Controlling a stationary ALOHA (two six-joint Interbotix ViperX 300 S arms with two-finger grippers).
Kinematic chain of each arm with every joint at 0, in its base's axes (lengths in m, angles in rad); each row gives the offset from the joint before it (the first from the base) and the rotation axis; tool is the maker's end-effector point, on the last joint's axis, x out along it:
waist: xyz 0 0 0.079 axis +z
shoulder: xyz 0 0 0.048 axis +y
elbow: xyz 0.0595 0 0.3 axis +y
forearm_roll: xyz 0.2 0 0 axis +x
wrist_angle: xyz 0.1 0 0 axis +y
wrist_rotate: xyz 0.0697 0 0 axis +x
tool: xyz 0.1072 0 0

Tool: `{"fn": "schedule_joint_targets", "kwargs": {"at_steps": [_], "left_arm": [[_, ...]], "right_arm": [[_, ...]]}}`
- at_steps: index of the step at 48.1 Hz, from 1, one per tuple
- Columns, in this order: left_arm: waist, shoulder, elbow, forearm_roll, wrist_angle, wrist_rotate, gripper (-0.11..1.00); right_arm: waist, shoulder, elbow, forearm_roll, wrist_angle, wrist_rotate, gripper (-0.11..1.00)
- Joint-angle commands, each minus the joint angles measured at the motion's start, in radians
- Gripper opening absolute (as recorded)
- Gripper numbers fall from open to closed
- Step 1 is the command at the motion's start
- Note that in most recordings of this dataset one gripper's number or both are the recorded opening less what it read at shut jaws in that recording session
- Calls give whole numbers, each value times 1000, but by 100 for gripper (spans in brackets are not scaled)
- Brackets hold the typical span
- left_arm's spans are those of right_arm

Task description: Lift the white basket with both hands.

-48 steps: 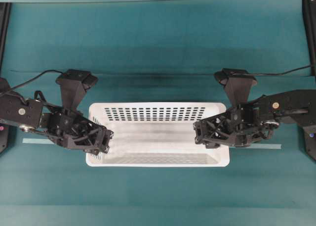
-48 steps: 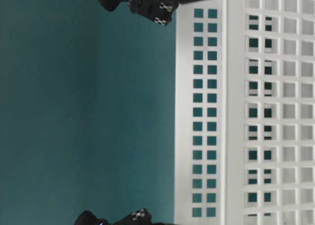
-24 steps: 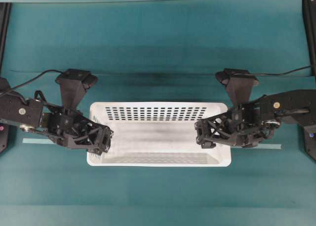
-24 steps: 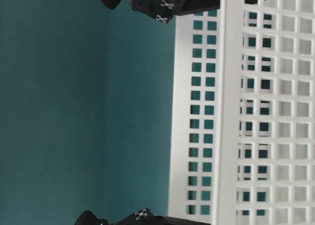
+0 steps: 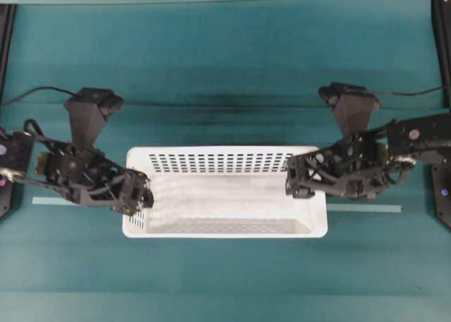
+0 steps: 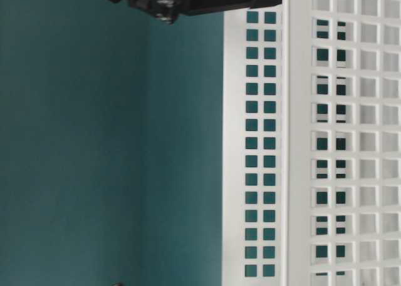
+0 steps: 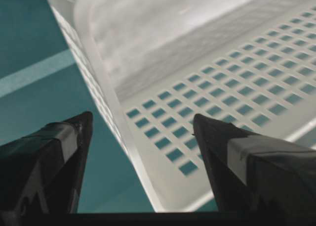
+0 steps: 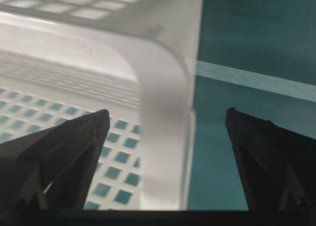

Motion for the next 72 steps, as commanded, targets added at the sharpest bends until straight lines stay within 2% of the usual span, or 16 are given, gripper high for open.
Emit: {"fn": "schedule_joint_targets", "kwargs": {"at_steps": [1,18,27,32,40,50,58,62,72], "left_arm": [[3,-66,-3,3,-3,6,83],[5,-359,35,3,-3,55,83],[8,-525,69,3,-3,114,83],[9,-607,71,3,-3,150,83],[8,-683,60,3,-8,273,83],[9,-687,60,3,-25,411,83],[9,-687,60,3,-94,545,83],[8,-687,60,3,-120,621,83],[8,-687,66,3,-172,850,83]], "right_arm": [[-15,-44,-14,-23,-6,-2,97],[-44,-296,-31,-132,-31,-20,97],[-34,-397,28,-133,-144,-78,97],[-15,-453,60,-138,-232,-138,97],[17,-520,84,-140,-314,-279,96],[37,-566,95,-140,-367,-489,96],[44,-601,104,-140,-407,-666,96],[44,-626,114,-140,-423,-778,96],[44,-703,133,-140,-474,-992,96]]}}
